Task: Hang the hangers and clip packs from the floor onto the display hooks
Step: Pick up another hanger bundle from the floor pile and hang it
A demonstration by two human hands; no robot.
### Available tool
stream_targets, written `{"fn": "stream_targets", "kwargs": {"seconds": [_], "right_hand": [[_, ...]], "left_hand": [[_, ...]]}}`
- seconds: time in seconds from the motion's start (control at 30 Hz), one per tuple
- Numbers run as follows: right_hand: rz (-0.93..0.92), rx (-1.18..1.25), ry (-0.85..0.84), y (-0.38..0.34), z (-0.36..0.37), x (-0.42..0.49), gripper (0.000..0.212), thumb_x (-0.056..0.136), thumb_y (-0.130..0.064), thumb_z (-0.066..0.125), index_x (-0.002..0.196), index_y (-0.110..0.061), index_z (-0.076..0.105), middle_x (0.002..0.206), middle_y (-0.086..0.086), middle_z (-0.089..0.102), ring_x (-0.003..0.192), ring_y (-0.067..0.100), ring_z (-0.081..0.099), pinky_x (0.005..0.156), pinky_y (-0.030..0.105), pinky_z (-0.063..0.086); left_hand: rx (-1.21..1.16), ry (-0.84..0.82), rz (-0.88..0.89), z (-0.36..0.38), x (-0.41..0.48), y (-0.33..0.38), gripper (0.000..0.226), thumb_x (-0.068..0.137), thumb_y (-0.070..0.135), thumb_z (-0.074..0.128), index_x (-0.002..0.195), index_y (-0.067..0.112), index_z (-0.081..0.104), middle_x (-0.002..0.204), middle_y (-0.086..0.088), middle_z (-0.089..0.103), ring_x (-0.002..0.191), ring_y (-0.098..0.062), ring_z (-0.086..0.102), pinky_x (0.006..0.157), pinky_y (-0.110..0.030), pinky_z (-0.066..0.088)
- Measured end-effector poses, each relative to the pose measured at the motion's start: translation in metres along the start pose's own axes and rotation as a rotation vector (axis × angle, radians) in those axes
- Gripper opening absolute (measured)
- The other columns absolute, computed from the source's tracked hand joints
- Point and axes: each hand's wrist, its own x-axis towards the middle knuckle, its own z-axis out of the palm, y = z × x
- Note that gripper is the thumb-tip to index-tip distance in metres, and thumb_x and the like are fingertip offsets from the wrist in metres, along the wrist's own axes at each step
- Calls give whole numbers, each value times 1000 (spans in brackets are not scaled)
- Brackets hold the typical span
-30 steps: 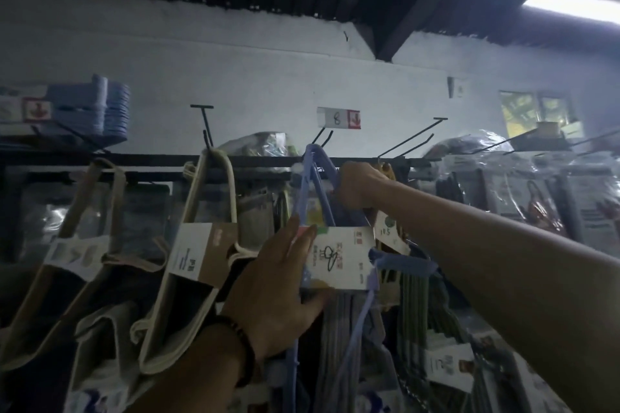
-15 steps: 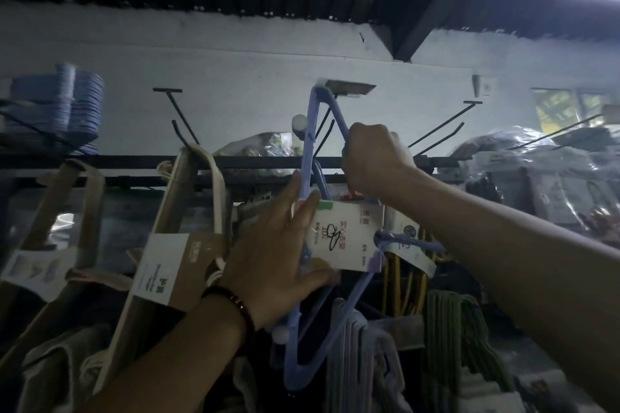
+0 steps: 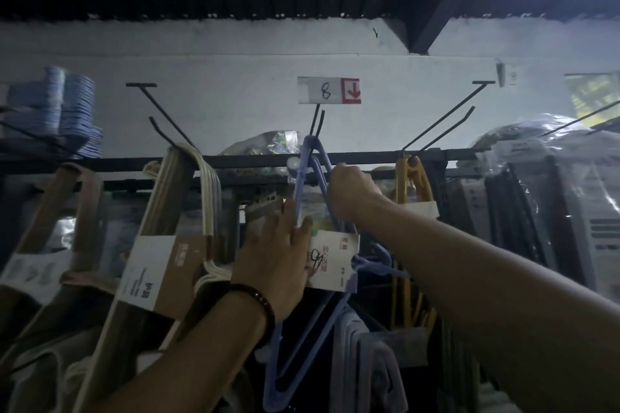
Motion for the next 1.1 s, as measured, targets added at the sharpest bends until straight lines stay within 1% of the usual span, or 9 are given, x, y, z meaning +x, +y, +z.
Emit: {"fn": "stream_targets", "kwargs": {"seconds": [0.1, 0.2, 0.33, 0.5, 0.6, 0.7, 0.8, 0.97, 1.1], "right_hand": [[36, 1, -34, 5, 17, 6, 27, 101, -13, 61, 125, -1, 55, 83, 4, 52, 63, 14, 52, 52, 27, 42], [53, -17, -137, 7, 24, 13, 36, 101, -12, 61, 134, 0, 54, 94, 9, 59, 72, 20, 61, 63, 33, 54], [27, 52, -245, 4, 24, 20, 40, 102, -11, 57, 138, 5, 52, 86, 12, 52, 84, 27, 70, 79, 38, 63], [-33, 158, -205, 15, 30, 11, 32, 103, -7, 50, 132, 3, 58, 123, 23, 65, 108, 39, 69, 72, 38, 58], [-50, 225, -204, 17, 24, 1, 29, 102, -9, 52, 126, 4, 62, 118, 24, 68, 102, 38, 72, 79, 42, 62], [-34, 225, -229, 9, 1, -14, 44, 99, -16, 60, 136, 6, 49, 118, 21, 61, 99, 35, 70, 83, 44, 63], [-94, 153, -193, -7, -21, -46, 69, 97, -26, 62, 153, 0, 30, 120, 19, 60, 96, 34, 66, 75, 43, 61], [-299, 210, -132, -47, -46, -138, 19, 97, -30, 55, 103, -14, 63, 102, 11, 68, 91, 33, 66, 75, 39, 57], [-312, 467, -156, -96, -54, -259, 14, 101, -36, 57, 99, -25, 65, 86, -5, 69, 74, 16, 66, 61, 37, 57]], "left_hand": [[79, -79, -24, 20, 3, 2, 83, 101, 29, 56, 165, 21, 3, 172, -8, -16, 156, -36, 15, 109, -52, 48], [145, -146, -47, 29, 6, 2, 90, 96, 36, 64, 163, 16, 8, 173, -9, -12, 158, -35, 12, 113, -56, 44], [121, -252, -85, 33, 13, -1, 99, 93, 47, 68, 164, 13, 7, 173, -8, -14, 159, -34, 10, 118, -56, 39], [36, -311, -100, 30, 14, -3, 102, 94, 50, 66, 166, 14, 2, 174, -7, -19, 159, -33, 14, 122, -49, 38], [-15, -331, -116, 19, 14, -5, 88, 91, 56, 61, 160, 16, 25, 173, -9, 9, 152, -34, 31, 118, -49, 42], [-48, -265, -129, -6, 4, -2, 66, 86, 62, 50, 138, 21, 53, 145, -5, 50, 128, -29, 56, 104, -48, 53], [-82, -147, -159, -36, -22, -3, 62, 88, 63, 56, 136, 23, 60, 141, -6, 57, 122, -30, 61, 100, -46, 55], [-129, -24, -219, -99, -114, -18, 38, 91, 63, 53, 111, 34, 66, 118, 3, 66, 100, -23, 67, 80, -41, 58], [-220, -51, -264, -148, -235, -41, 35, 90, 65, 49, 103, 38, 68, 104, 13, 69, 93, -11, 68, 77, -37, 58]]}}
